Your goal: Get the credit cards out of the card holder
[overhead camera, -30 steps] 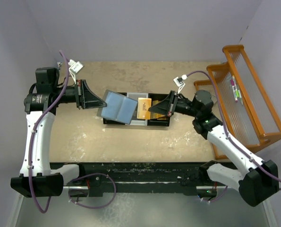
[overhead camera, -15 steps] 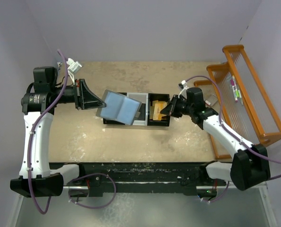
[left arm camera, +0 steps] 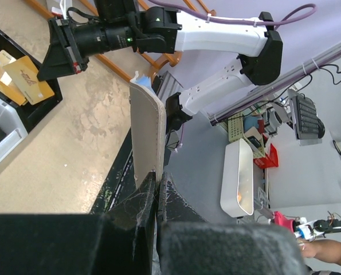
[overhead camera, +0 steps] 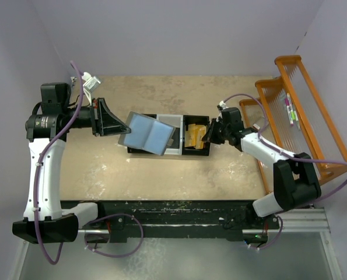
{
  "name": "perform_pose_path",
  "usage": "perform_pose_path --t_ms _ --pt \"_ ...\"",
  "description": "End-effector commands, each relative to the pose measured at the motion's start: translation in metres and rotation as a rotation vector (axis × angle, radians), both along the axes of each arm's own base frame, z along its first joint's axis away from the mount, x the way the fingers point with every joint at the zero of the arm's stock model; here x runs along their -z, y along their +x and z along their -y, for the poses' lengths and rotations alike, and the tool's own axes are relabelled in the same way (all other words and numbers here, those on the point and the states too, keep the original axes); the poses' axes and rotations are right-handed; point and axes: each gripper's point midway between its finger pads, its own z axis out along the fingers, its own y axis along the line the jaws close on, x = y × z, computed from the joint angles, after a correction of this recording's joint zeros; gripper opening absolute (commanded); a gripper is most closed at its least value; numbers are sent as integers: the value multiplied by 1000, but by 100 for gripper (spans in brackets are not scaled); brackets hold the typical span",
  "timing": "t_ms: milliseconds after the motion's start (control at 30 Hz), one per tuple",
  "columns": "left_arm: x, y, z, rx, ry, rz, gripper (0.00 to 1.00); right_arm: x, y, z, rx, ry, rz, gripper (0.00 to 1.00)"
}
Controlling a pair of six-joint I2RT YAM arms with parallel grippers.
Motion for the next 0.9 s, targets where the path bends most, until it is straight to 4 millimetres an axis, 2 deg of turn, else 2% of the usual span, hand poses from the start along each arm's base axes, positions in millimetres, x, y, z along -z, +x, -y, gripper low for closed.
perform_pose_path --t_ms 0,33,67,167,233,300,433,500,600,667,767,867 --pt "-18 -12 1 38 -24 93 0 -26 32 -7 -6 2 108 0" --pt "-18 -13 1 39 -25 93 0 -26 33 -8 -9 1 107 2" --pt "-19 -13 1 40 -26 96 0 -24 34 -8 -12 -4 102 9" --pt "-20 -14 1 40 -25 102 0 -27 34 -5 -6 -26 103 44" --pt "-21 -15 1 45 -29 105 0 -34 33 -2 9 -43 120 56" --pt "-21 -15 1 48 -32 103 0 -50 31 2 26 -49 157 65" --pt "-19 -13 1 45 -29 100 0 -105 24 -7 10 34 272 83" --pt "-17 -12 1 43 -27 101 0 -152 20 -20 -33 123 361 89" --pt "-15 -11 1 39 -22 108 0 -207 5 -41 -130 271 461 95" --pt "-14 -11 1 38 -17 119 0 -243 -13 -60 -242 391 535 96" --pt "-13 -10 0 39 -15 131 0 -286 -55 -95 -460 578 615 96" --pt "-10 -9 0 42 -11 138 0 -303 -94 -130 -633 682 622 95"
